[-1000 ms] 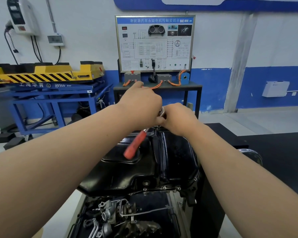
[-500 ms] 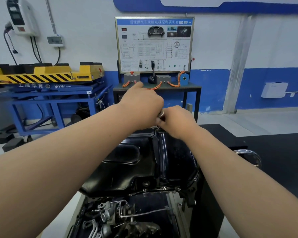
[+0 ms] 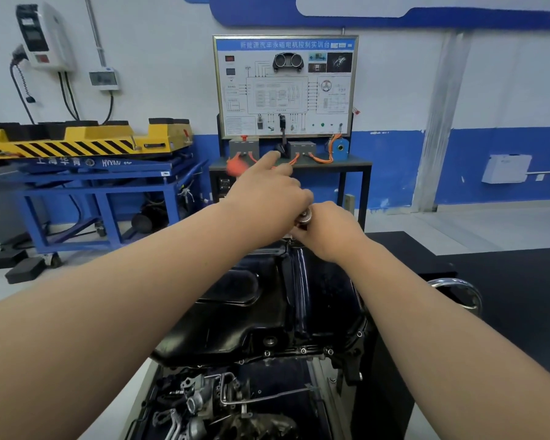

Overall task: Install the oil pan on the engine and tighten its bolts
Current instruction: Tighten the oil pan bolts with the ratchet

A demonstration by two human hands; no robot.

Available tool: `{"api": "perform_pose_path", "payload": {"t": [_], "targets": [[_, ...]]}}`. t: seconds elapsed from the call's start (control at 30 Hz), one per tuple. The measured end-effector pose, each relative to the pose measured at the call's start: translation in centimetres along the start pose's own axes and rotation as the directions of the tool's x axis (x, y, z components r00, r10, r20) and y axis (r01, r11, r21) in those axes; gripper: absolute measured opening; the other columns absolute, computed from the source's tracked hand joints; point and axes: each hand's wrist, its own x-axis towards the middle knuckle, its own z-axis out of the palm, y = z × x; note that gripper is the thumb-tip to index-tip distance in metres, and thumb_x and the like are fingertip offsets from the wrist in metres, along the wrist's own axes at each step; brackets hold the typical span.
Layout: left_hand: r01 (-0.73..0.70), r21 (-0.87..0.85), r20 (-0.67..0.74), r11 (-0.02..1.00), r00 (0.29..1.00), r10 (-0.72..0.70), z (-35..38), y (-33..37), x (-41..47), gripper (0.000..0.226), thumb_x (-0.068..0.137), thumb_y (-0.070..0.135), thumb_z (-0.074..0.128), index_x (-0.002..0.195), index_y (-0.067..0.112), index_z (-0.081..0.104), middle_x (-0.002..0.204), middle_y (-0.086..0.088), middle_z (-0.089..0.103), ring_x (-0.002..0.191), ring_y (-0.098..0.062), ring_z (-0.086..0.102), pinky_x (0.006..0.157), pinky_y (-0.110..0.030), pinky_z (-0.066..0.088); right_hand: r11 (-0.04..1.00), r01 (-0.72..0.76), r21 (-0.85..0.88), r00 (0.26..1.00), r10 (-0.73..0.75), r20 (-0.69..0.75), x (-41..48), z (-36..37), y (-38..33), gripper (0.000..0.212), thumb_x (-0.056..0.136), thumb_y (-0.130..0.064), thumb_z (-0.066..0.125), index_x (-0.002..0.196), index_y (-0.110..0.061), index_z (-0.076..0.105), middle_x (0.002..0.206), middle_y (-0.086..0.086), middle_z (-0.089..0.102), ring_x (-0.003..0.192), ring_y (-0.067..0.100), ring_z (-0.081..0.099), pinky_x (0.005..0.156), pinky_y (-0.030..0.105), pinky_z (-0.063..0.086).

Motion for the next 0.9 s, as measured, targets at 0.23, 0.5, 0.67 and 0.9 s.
{"api": "perform_pose_path", "payload": {"t": [0.23, 0.5, 0.67, 0.9], "targets": [[0.111, -0.067, 0.070, 0.992, 0.992, -0.106, -0.1, 0.8, 0.2, 0.018, 0.090, 0.033, 0.053, 0.076, 0.022, 0.054, 0.083, 0.004, 0.059, 0.085, -0.019, 0.052, 0.099, -0.037, 0.029, 1.000, -0.012, 0.007, 1.000, 0.012, -0.021, 0.0, 0.1, 0.0, 0.029, 0.088, -0.032, 0.052, 0.063, -0.020, 0.045, 0.061, -0.005, 0.048, 0.055, 0.017, 0.047, 0.047, 0.027, 0.035], [0.010, 0.016, -0.077, 1.000, 0.997, -0.009, 0.1, 0.1, -0.1, 0.027, 0.089, 0.019, 0.055, 0.114, 0.028, 0.060, 0.109, 0.006, 0.062, 0.112, -0.024, 0.045, 0.107, -0.040, 0.024, 0.997, 0.070, -0.019, 0.997, -0.069, 0.016, -0.2, 0.3, 0.2, 0.018, 0.092, -0.041, 0.050, 0.082, -0.026, 0.050, 0.070, -0.007, 0.048, 0.069, 0.019, 0.054, 0.057, 0.032, 0.045], [0.097, -0.062, 0.085, 0.993, 0.992, -0.091, -0.4, 0.2, -0.1, 0.031, 0.090, 0.053, 0.047, 0.090, 0.024, 0.058, 0.085, 0.004, 0.063, 0.088, -0.022, 0.054, 0.110, -0.042, 0.021, 0.998, -0.027, -0.057, 0.999, 0.025, -0.043, -0.2, 0.3, 0.3, 0.035, 0.090, -0.035, 0.048, 0.060, -0.023, 0.035, 0.057, -0.004, 0.041, 0.050, 0.015, 0.042, 0.045, 0.026, 0.030], [0.048, -0.044, 0.051, 0.998, 0.998, -0.045, -0.4, 1.1, -0.2, 0.016, 0.089, 0.022, 0.056, 0.105, 0.026, 0.060, 0.101, 0.004, 0.058, 0.100, -0.022, 0.053, 0.111, -0.043, 0.022, 1.000, 0.008, -0.002, 1.000, -0.008, -0.001, 0.1, 0.6, 0.0, 0.034, 0.089, -0.040, 0.051, 0.062, -0.024, 0.040, 0.058, -0.005, 0.043, 0.051, 0.013, 0.044, 0.044, 0.026, 0.032]]}}
